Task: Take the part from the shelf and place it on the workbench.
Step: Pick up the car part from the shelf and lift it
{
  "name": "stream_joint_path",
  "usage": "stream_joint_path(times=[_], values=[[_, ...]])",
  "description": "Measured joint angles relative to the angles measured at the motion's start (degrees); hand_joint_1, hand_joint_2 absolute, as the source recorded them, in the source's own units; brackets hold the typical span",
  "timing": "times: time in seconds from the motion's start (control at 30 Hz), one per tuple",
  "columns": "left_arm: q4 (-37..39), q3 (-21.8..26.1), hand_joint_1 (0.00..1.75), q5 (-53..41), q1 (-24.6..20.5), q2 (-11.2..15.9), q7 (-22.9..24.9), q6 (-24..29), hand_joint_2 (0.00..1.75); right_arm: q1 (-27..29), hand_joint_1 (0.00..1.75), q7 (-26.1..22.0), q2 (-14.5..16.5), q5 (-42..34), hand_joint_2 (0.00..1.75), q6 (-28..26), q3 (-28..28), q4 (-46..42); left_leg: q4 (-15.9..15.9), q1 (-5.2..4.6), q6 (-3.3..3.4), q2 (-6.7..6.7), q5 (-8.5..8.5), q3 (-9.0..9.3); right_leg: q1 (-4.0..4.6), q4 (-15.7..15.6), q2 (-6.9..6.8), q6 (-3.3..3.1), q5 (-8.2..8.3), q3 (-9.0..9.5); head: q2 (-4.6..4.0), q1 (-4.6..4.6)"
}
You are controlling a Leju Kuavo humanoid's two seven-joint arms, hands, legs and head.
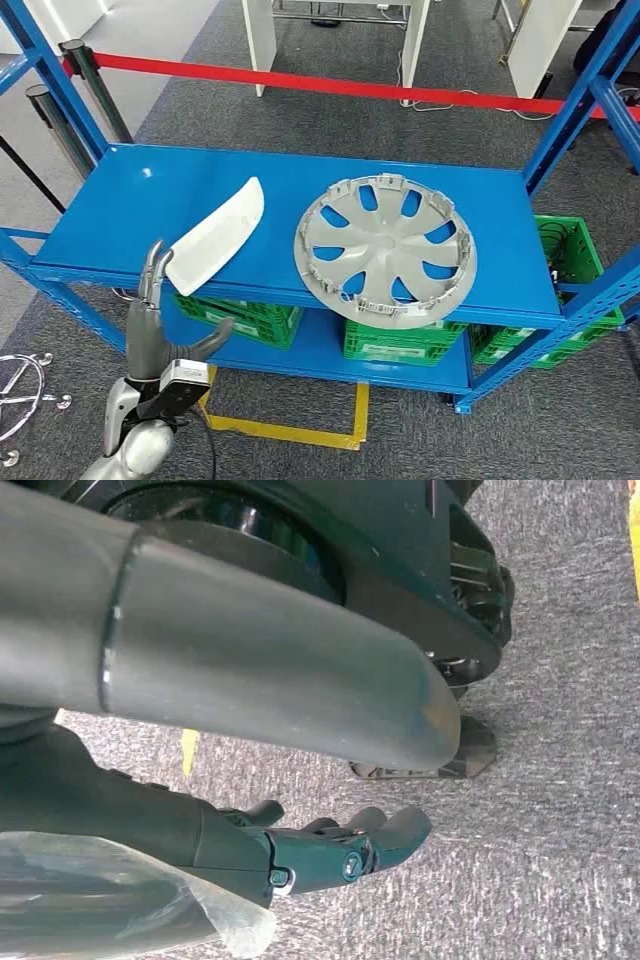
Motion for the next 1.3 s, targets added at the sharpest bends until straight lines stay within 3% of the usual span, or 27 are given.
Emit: stream_joint_path(times=[0.23,0.57,1.03,1.3], values=[[0.21,4.54,0.00,-4.61,2.57,-0.26,2.94,0.00,1.75,-0.01,0.00,0.09,0.00,-0.21,0.00,-0.16,-0.40,0.03,0.00,-0.01,0.00,0.00,0.00,-0.01,-0.01,0.00,-0.01,0.00,0.00,0.01,0.00,0.01],[2.15,6.73,0.00,-9.26,2.80,-0.20,7.28,-0.11,1.75,-0.07,0.00,0.58,0.00,-0.69,0.00,-0.27,-0.87,0.18,0.01,-0.02,0.00,0.00,0.00,0.00,-0.01,-0.01,-0.02,0.00,0.00,0.00,0.00,-0.01],[14.95,6.65,0.00,-13.10,-7.10,0.05,10.91,-3.21,1.75,-0.58,0.00,1.30,-0.02,0.28,0.00,0.23,-0.89,0.32,0.02,-0.01,0.00,0.00,0.01,0.00,-0.01,0.00,-0.02,0.00,0.01,0.01,0.00,0.01],[22.08,3.65,0.00,-16.11,-12.33,-0.62,12.32,-4.57,1.75,-0.94,0.00,1.81,-0.14,0.79,0.00,0.58,-0.89,0.34,0.04,-0.02,0.00,0.05,0.01,0.00,-0.01,0.00,0.04,0.00,0.02,0.01,0.00,0.01]])
